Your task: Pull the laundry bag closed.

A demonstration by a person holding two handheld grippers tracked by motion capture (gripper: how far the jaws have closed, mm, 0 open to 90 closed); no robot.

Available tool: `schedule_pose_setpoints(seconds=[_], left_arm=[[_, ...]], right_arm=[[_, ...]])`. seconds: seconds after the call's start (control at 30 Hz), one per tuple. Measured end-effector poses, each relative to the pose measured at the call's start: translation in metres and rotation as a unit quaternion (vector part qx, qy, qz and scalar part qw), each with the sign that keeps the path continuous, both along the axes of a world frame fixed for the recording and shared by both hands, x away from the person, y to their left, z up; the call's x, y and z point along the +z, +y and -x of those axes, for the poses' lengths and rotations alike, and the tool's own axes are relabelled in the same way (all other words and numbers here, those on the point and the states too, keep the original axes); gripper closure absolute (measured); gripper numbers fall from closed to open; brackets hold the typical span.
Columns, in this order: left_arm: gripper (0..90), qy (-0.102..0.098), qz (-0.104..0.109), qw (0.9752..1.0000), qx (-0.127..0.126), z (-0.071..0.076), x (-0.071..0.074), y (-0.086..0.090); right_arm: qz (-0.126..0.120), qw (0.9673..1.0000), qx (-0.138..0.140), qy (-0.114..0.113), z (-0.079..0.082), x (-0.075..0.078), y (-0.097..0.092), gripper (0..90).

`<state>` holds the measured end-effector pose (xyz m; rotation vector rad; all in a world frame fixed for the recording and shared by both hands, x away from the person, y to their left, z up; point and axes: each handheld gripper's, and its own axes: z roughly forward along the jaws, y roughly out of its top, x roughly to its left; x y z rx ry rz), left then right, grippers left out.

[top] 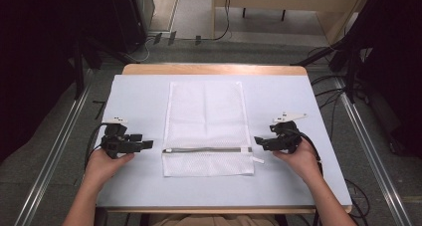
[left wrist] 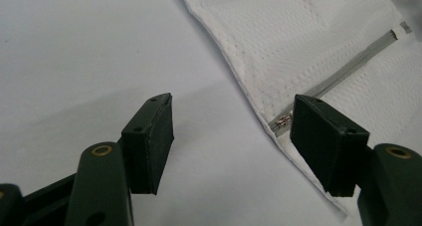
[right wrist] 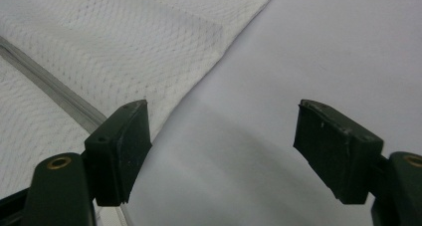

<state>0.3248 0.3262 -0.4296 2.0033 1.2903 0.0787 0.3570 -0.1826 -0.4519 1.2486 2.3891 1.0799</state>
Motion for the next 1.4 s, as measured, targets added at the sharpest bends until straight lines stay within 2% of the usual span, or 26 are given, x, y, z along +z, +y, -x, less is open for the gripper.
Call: schedule_pose_setpoints(seconds=[0.7, 0.9, 1.13, 1.3, 1.4], left_arm=[[34.1, -0.001, -0.004, 1.0000, -0.006, 0.001, 0.001, -0.001], [34.0, -0.001, -0.008, 0.9999, -0.007, 0.002, 0.002, -0.002], [33.5, 0.001, -0.007, 0.9999, -0.010, 0.002, 0.002, -0.003], [33.5, -0.001, 0.006, 0.9998, -0.016, 0.004, 0.005, -0.006], [33.5, -0.002, 0.004, 0.9999, -0.016, 0.005, 0.006, -0.007]], right_arm=[[0.002, 0.9997, 0.010, 0.021, 0.002, 0.003, 0.005, 30.6], [0.008, 0.9996, 0.015, 0.023, 0.004, 0.004, 0.015, 31.7], [0.015, 0.9990, 0.034, 0.024, 0.006, 0.005, 0.026, 32.3], [0.017, 0.9987, 0.043, 0.022, 0.007, 0.006, 0.034, 32.8], [0.018, 0.9985, 0.045, 0.025, 0.009, 0.007, 0.039, 33.0]])
